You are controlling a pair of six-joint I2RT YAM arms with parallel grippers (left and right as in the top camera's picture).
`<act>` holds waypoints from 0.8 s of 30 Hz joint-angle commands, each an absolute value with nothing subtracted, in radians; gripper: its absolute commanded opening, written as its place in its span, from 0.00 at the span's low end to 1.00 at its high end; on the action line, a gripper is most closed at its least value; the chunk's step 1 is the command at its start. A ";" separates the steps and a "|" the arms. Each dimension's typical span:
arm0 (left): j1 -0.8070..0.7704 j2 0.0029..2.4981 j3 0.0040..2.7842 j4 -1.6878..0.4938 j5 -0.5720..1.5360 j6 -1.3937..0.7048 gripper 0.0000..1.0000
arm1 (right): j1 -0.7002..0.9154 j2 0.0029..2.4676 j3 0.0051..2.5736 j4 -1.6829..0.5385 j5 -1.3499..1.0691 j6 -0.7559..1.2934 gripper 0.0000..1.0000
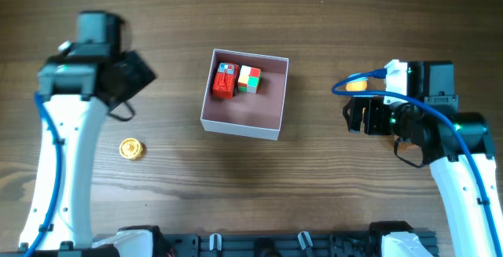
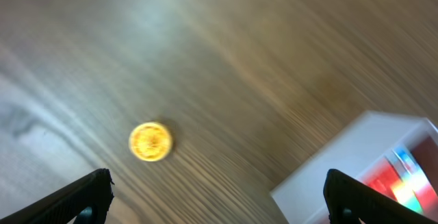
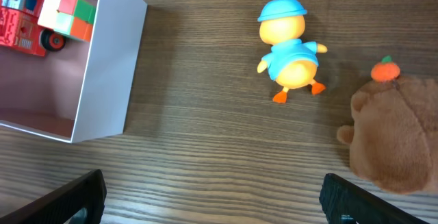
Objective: Pack container
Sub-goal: 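Carry the cube with the left gripper into the box beside the truck, then grasp the yellow round toy with the left gripper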
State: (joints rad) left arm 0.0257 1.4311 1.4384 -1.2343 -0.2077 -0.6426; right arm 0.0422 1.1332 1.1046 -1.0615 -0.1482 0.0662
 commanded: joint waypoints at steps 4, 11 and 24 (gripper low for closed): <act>0.190 1.412 1.130 -1.100 -0.114 -0.685 1.00 | 0.042 1.134 1.126 -1.061 -0.131 0.079 1.00; 0.210 1.413 0.798 -0.811 -0.045 -0.644 1.00 | 0.042 1.134 1.126 -1.061 -0.131 0.079 1.00; 0.282 1.530 0.673 -0.576 -0.044 -0.583 1.00 | 0.042 1.134 1.126 -1.083 -0.131 0.078 1.00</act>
